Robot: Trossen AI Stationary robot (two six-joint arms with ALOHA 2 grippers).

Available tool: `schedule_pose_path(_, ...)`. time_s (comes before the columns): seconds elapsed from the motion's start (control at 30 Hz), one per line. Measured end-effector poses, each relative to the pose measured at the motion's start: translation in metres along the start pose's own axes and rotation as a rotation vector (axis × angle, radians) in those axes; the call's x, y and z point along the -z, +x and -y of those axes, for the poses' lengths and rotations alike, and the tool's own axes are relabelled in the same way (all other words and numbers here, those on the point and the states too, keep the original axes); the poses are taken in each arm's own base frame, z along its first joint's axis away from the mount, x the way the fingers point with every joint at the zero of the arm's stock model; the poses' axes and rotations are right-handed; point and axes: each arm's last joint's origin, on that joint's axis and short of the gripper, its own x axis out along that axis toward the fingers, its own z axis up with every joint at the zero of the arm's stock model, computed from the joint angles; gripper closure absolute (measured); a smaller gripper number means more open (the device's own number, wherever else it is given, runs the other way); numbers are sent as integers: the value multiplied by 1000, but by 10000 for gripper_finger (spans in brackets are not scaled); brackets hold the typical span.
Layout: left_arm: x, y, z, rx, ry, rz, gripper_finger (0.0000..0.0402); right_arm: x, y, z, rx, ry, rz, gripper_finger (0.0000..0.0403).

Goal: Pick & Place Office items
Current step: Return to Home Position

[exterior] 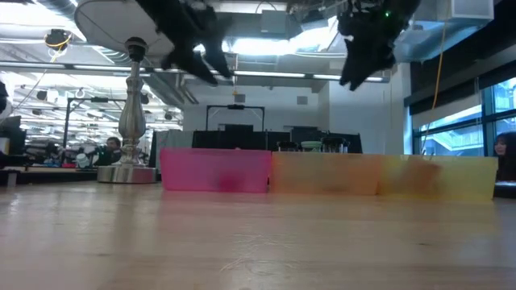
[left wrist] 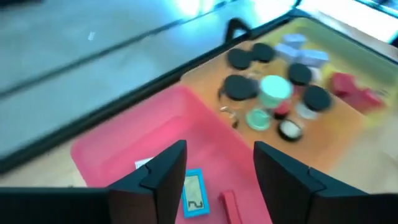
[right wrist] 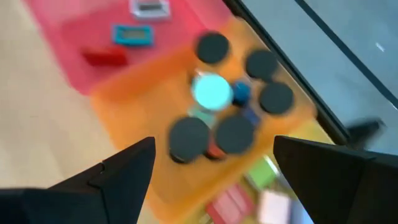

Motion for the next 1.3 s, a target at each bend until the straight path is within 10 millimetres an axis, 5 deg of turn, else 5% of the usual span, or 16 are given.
schedule_pose_path(0.3, 19, -67, 0, 64, 201, -68, 251, -8, 0, -5, -140, -100, 82, 72)
schedule_pose_path(0.57, 51, -102, -9, 149, 170, -104, 290, 23, 11, -2, -197, -30, 119, 72)
schedule_pose_path(0.9, 103, -114, -42, 209, 0, 10, 310, 69, 3, 12, -229, 105, 262, 72)
schedule_pose_path(1.3, 146, -104, -82, 261, -171, 35, 311, 121, -4, 27, -317, 297, 442, 72)
